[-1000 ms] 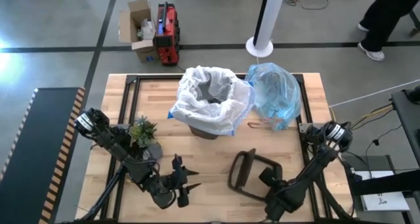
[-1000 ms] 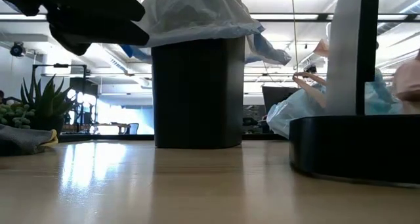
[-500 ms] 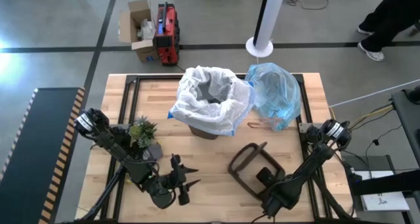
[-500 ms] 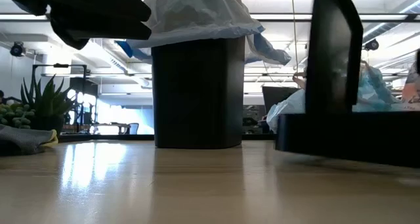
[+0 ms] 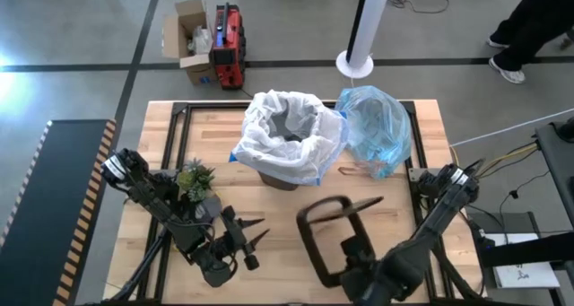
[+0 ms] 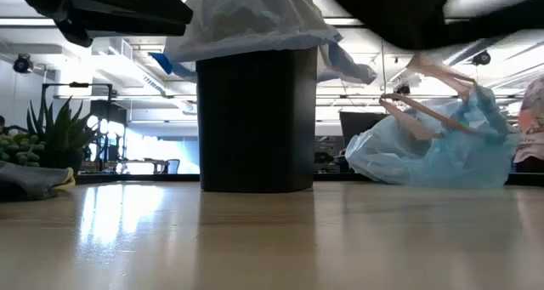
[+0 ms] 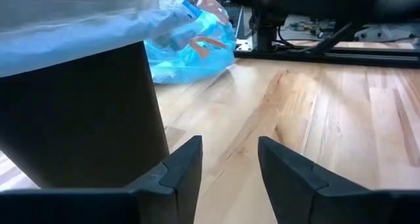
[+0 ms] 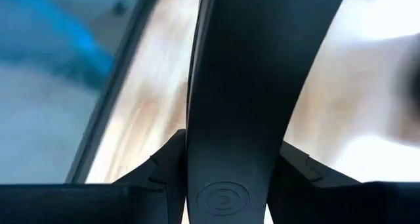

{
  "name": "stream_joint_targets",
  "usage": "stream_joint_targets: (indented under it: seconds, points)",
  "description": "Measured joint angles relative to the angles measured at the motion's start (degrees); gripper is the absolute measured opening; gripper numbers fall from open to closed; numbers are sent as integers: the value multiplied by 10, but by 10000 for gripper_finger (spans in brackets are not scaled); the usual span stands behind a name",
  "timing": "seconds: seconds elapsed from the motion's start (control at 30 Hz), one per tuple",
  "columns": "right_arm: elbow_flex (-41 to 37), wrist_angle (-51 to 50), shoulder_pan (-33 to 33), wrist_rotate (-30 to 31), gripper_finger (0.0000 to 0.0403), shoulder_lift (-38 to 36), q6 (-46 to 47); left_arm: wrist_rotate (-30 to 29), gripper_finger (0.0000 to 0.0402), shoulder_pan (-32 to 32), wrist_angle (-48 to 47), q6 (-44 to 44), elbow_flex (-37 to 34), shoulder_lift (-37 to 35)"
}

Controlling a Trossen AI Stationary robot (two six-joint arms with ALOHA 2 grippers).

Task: Place trash/remove bag and relplace

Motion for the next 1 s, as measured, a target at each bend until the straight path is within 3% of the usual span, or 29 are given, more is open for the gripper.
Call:
stream_joint_targets:
  seconds: [0.2, 0.37, 0.43, 0.57, 0.67, 0.87, 1.0]
  points:
    - [174, -85, -54, 122, 135, -25, 23, -1, 119, 0, 8, -17, -1, 1]
    - [294, -94, -184, 145, 135, -37, 12, -4, 108, 3, 8, 2, -1, 1]
    - [291, -56, -250, 126, 135, -49, -44, -4, 104, 0, 4, 18, -1, -3]
    - [293, -52, -397, -22, 134, -56, -89, 3, 97, -17, -24, 59, -2, -38]
    - [294, -63, -486, -55, 134, -46, -102, 4, 92, -23, -104, 33, -10, -81]
    - [295, -64, -527, -67, 133, -48, -151, 4, 80, -5, -325, -107, -54, -198]
    - [295, -60, -518, -61, 133, -51, -192, 4, 72, 34, -397, -150, -107, -292]
